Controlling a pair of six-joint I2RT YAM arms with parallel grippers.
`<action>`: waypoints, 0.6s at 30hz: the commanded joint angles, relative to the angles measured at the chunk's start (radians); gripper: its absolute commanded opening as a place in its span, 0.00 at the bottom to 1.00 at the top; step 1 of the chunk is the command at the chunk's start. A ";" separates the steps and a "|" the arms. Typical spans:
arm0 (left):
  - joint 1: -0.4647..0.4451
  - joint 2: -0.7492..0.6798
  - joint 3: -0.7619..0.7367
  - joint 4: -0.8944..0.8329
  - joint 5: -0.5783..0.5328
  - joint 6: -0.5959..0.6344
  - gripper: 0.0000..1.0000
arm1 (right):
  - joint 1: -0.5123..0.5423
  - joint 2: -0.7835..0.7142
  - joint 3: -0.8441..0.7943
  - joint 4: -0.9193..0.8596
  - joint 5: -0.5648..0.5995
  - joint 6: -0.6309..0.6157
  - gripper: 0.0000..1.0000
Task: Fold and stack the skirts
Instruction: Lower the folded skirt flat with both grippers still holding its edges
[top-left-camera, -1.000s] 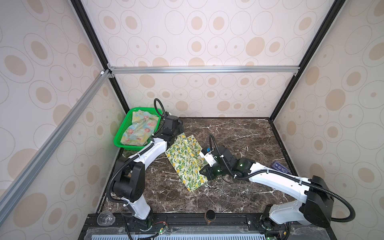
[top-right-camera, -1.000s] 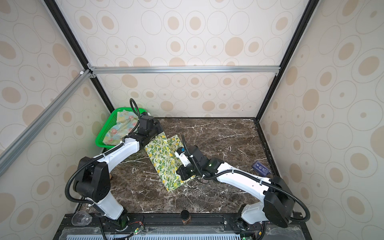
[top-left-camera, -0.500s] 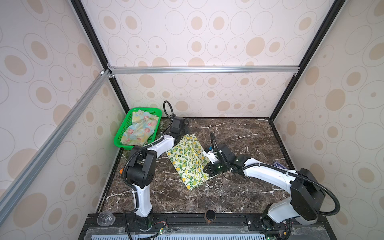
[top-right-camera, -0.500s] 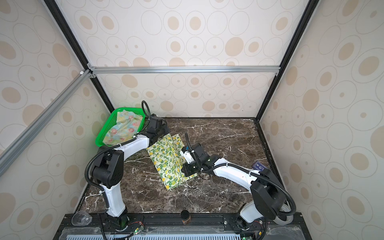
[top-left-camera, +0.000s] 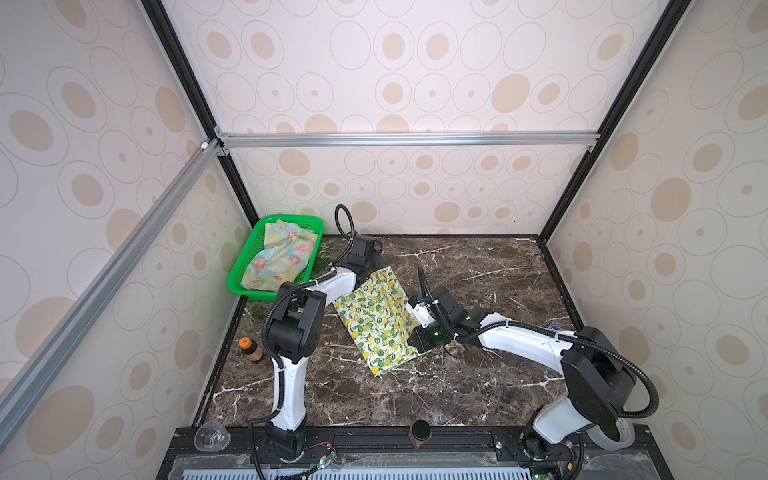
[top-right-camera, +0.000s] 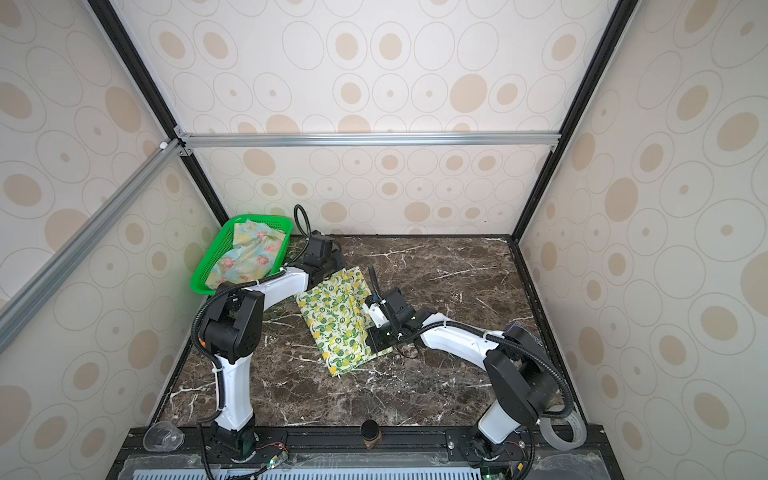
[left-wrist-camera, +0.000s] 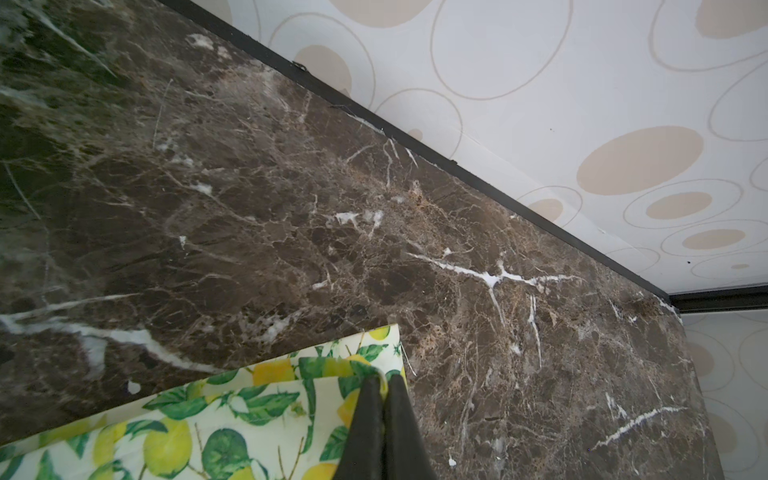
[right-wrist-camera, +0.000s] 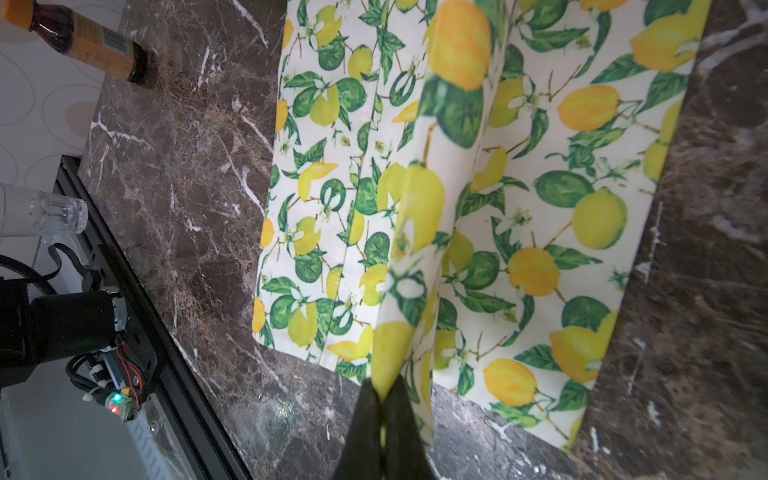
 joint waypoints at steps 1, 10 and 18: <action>-0.002 0.022 0.066 0.033 -0.007 -0.017 0.00 | -0.008 0.015 0.007 -0.007 0.027 -0.018 0.00; -0.008 0.074 0.110 0.035 0.003 -0.023 0.00 | -0.009 0.041 0.008 -0.017 0.070 -0.021 0.00; -0.011 0.107 0.128 0.036 0.009 -0.025 0.00 | -0.010 0.065 0.007 -0.011 0.089 -0.010 0.00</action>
